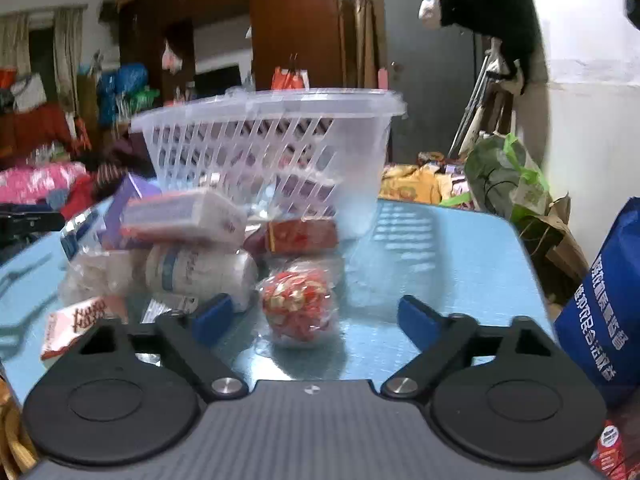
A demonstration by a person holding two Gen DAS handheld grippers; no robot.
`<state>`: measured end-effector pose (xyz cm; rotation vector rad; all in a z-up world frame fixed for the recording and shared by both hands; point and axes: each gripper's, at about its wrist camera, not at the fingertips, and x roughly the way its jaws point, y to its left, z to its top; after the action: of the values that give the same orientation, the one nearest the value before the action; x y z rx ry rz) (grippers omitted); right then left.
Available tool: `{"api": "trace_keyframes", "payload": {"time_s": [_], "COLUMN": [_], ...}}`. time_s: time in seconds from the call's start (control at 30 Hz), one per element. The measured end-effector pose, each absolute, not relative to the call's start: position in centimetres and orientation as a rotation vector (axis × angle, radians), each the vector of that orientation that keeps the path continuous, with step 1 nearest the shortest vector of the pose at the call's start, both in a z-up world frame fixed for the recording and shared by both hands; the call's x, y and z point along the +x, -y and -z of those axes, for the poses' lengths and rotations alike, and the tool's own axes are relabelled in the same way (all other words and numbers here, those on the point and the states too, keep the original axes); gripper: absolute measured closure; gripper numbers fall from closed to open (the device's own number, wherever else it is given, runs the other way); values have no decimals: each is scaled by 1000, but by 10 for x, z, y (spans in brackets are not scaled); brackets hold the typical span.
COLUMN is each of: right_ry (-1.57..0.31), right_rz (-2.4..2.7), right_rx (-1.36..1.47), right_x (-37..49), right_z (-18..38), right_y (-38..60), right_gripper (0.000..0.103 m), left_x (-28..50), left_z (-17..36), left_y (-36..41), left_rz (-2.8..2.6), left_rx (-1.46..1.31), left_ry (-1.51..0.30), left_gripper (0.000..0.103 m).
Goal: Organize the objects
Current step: 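Grasp the clear-wrapped silver box with left gripper while right grasps red candy bag, drop in basket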
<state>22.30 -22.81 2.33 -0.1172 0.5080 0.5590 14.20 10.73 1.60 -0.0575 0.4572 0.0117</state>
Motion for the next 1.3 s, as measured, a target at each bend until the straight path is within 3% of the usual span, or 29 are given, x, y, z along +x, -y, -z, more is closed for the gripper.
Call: {"api": "trace_keyframes", "payload": {"time_s": [0.13,0.3,0.37,0.4,0.43,0.47,0.73,1.1,1.3], "right_ry": [-552,-523,-505,-493,-479,-462,-329,-225,5], "right_rz": [-580,-559,-541,-533,-527,-523,-506,-529,-638], "right_rx": [-137,-172,-194,-195,-190,-181,-48,-37,-83], "right_x": [227,223,220,218,216,214,201,190,179], "right_z": [-17,-16,-16,-16,-17,-17,-20,-22,-83], "right_y": [223,220,218,218,219,221,244,247,220], "right_gripper": [50,53,53,53,53,53,54,54,54], "left_x": [155,172,176,174,171,167,144,120,120], "left_z": [-12,-7,-4,-4,-6,-6,-9,-14,-82], "left_y": [-106,-99,-99,-99,-100,-100,-117,-108,-73], "left_rz": [-28,-75,-68,-68,-70,-74,57,82,190], "left_rx": [-59,-21,-21,-23,-24,-23,-144,-106,-125], "left_ry": [-527,-593,-618,-615,-596,-578,-423,-228,-38], "left_gripper": [8,13,34,36,46,67,67,67,67]}}
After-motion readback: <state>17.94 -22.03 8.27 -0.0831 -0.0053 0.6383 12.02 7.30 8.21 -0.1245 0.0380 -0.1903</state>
